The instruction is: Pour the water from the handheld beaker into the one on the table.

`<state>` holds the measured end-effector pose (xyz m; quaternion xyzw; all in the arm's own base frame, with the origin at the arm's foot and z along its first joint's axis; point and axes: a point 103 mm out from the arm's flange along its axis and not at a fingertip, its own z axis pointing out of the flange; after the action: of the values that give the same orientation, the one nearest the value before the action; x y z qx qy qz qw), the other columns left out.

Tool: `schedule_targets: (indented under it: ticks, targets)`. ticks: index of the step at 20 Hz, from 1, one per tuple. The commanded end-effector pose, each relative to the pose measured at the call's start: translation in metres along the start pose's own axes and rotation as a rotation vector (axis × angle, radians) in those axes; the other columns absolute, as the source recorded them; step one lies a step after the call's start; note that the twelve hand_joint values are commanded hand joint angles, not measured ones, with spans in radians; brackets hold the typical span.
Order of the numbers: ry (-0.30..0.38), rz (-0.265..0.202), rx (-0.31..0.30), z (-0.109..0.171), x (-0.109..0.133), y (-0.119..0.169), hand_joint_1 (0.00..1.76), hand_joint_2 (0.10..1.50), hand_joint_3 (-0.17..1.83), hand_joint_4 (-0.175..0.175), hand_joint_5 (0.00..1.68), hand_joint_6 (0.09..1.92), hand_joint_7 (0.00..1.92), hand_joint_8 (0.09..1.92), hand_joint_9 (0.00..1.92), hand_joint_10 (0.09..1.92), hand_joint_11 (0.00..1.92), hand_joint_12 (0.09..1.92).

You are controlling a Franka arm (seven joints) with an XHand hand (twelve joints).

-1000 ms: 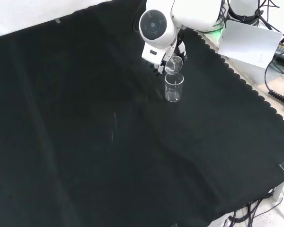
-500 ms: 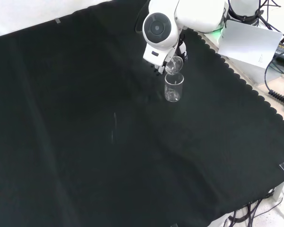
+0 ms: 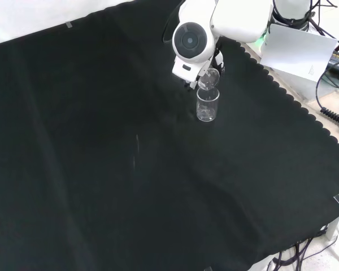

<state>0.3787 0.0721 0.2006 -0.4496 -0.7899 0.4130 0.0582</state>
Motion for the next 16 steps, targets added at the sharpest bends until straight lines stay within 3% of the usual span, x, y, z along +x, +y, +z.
schedule_targets:
  ticks: [1, 16]
  targets:
    - [-0.019, 0.009, 0.009, -0.0029, 0.0019, 0.0003, 1.31, 0.61, 0.74, -0.175, 1.27, 0.69, 1.32, 0.66, 1.76, 0.09, 1.4, 0.68]
    - [-0.052, 0.03, 0.035, -0.0085, 0.0051, -0.0035, 1.31, 0.61, 0.74, -0.175, 1.26, 0.7, 1.32, 0.67, 1.76, 0.09, 1.4, 0.68]
